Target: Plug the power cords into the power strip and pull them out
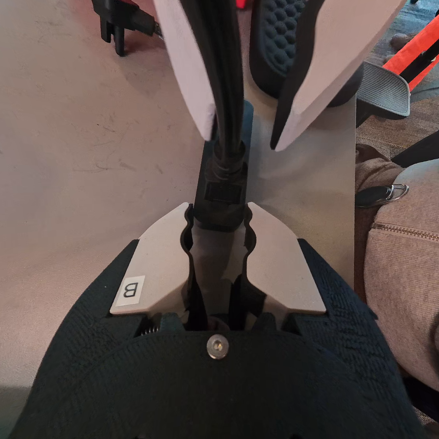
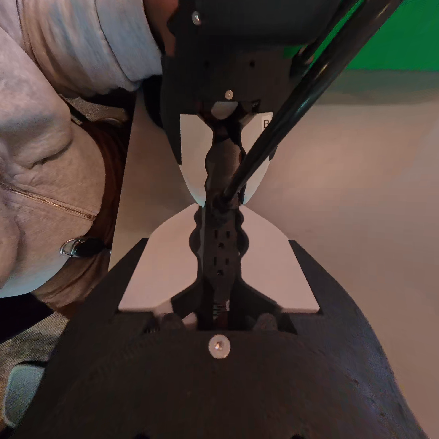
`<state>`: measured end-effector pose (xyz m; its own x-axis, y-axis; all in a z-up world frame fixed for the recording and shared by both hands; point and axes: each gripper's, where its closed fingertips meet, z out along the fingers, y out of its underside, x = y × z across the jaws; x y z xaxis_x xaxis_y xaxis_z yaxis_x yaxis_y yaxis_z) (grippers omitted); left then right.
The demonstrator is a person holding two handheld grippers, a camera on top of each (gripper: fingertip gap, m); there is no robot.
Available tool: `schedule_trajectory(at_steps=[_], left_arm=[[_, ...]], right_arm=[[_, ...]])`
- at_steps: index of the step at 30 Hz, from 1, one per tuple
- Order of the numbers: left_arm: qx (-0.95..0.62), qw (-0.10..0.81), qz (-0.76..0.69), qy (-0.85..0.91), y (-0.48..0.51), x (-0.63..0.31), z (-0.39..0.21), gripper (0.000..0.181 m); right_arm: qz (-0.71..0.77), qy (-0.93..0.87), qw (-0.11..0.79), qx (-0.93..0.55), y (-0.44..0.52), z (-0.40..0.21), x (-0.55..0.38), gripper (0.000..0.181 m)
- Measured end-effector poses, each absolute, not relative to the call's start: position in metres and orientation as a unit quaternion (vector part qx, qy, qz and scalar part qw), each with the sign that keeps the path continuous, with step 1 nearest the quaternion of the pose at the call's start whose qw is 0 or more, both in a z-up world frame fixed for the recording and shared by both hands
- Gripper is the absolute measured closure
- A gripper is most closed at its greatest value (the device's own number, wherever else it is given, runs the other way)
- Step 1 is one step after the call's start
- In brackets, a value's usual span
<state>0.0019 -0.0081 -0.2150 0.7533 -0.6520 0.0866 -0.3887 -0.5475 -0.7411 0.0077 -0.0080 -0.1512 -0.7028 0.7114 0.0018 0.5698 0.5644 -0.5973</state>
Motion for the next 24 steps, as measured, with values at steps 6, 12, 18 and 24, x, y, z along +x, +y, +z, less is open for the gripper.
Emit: schedule_trajectory(at_steps=[6,12,18,24], left_arm=[[-0.861,0.367,-0.179,0.302,-0.008,0.002,-0.215,0.141],[-0.861,0.367,-0.18,0.302,-0.008,0.002,-0.215,0.141],[-0.861,0.368,-0.178,0.303,-0.008,0.002,-0.215,0.141],[-0.861,0.369,-0.175,0.304,-0.007,0.002,-0.215,0.141]], right_arm=[[0.27,-0.884,0.086,-0.372,-0.01,-0.155,-0.002,0.159],[0.214,-0.908,0.077,-0.353,-0.012,-0.163,-0.002,0.164],[0.158,-0.906,0.073,-0.385,-0.013,-0.164,-0.003,0.164],[0.131,-0.905,0.069,-0.4,-0.01,-0.164,0.0,0.164]])
